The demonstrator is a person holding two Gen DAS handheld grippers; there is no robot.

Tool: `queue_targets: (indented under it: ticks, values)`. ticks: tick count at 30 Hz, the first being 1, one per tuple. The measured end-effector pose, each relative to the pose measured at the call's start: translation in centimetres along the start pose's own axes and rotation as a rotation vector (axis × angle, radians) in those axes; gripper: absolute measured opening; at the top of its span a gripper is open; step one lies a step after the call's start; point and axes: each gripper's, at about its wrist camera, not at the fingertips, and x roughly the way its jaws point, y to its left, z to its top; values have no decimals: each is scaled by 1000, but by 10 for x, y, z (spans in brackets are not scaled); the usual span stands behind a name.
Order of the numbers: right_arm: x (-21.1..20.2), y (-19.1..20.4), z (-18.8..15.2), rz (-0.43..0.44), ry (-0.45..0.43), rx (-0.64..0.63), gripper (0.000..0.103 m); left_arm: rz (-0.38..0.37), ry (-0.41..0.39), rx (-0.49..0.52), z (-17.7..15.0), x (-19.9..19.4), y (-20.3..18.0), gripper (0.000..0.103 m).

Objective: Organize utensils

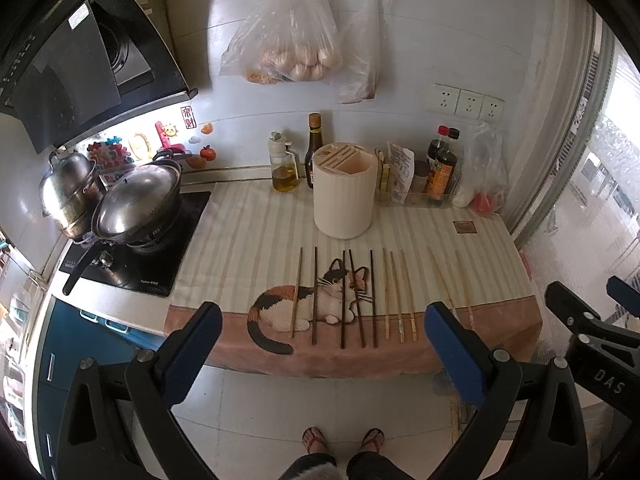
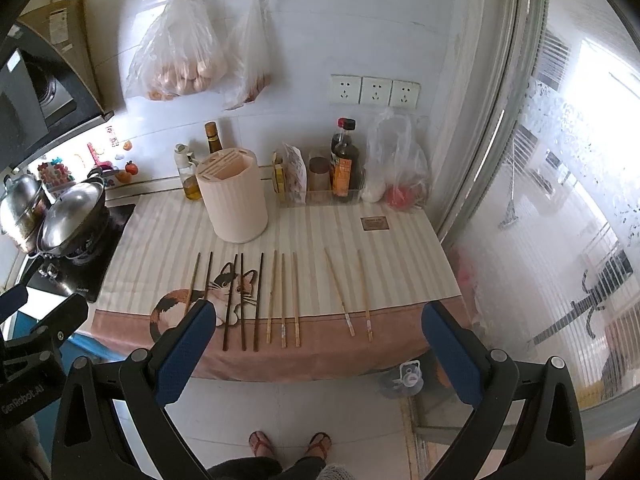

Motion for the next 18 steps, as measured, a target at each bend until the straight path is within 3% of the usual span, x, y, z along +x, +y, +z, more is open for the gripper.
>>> queue_targets:
  ticks: [7,10,18]
  values:
    - [52,-4,7,-35,8,45,103,50,1,52,20,54,11,103]
    - [83,-4,11,-63,34,56,98,45,28,72,24,87,18,103]
    - [192,-14,14,-34,212,143,64,-1,150,97,38,185,34,103]
